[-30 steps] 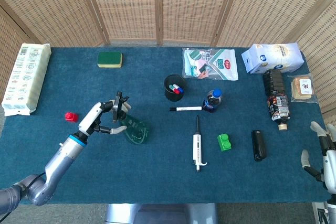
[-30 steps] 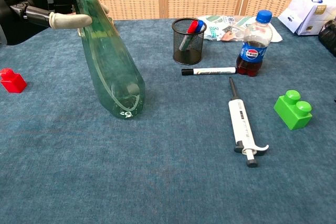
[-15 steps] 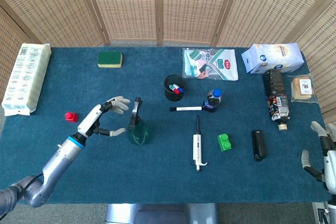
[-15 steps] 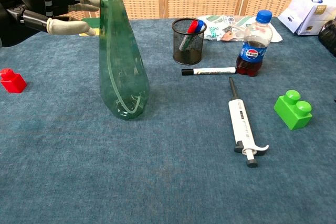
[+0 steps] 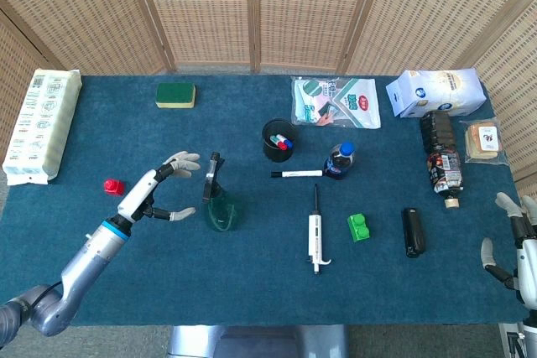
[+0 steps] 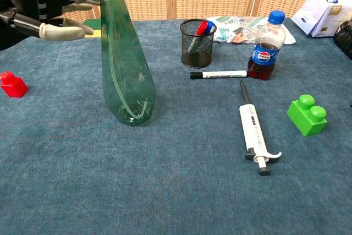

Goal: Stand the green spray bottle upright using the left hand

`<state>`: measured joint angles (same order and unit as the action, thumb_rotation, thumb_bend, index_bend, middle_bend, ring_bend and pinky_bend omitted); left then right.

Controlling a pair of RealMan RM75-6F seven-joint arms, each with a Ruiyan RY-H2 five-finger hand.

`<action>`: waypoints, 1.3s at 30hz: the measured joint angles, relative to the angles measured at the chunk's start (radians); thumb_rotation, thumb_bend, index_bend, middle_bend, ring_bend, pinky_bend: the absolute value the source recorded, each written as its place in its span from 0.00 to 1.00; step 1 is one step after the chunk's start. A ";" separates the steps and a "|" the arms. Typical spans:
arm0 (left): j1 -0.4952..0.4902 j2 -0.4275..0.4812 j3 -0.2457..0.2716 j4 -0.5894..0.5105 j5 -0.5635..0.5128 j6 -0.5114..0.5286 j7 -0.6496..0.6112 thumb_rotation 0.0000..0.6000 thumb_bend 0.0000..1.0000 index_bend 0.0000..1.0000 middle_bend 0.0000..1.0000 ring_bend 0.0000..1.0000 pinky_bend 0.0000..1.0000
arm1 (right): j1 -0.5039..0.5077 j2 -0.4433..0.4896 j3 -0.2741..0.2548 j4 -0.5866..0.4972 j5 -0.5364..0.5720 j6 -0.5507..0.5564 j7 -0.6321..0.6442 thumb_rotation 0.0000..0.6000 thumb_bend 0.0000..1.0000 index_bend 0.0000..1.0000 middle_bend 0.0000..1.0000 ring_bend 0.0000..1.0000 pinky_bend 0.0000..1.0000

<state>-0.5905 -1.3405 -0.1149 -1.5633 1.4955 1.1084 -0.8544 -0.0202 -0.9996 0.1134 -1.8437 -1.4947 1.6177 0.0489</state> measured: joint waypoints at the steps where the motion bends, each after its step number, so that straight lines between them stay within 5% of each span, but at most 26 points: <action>1: 0.005 0.008 0.002 -0.006 -0.003 0.003 0.010 1.00 0.28 0.22 0.14 0.04 0.21 | 0.001 0.000 0.000 0.000 0.000 -0.001 0.000 1.00 0.56 0.09 0.22 0.05 0.06; 11: 0.061 0.142 0.026 -0.118 -0.088 0.012 0.279 1.00 0.28 0.22 0.15 0.04 0.14 | 0.021 0.003 0.004 0.008 0.014 -0.042 0.004 1.00 0.56 0.10 0.22 0.05 0.06; 15: 0.102 0.237 0.042 -0.219 -0.157 0.030 0.454 1.00 0.27 0.26 0.15 0.04 0.20 | 0.034 0.009 0.006 0.011 0.027 -0.069 0.002 1.00 0.56 0.14 0.22 0.05 0.06; 22: 0.230 0.398 0.095 -0.382 -0.248 0.150 0.708 1.00 0.28 0.27 0.16 0.04 0.20 | 0.051 0.012 0.011 0.019 0.062 -0.103 -0.049 1.00 0.56 0.18 0.22 0.05 0.06; 39: 0.484 0.423 0.162 -0.431 -0.222 0.437 0.884 1.00 0.27 0.29 0.18 0.05 0.18 | 0.108 -0.001 0.018 0.016 0.126 -0.174 -0.236 1.00 0.56 0.21 0.22 0.05 0.06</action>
<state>-0.1061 -0.9175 0.0467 -1.9945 1.2732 1.5453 0.0298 0.0880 -1.0005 0.1319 -1.8274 -1.3685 1.4436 -0.1873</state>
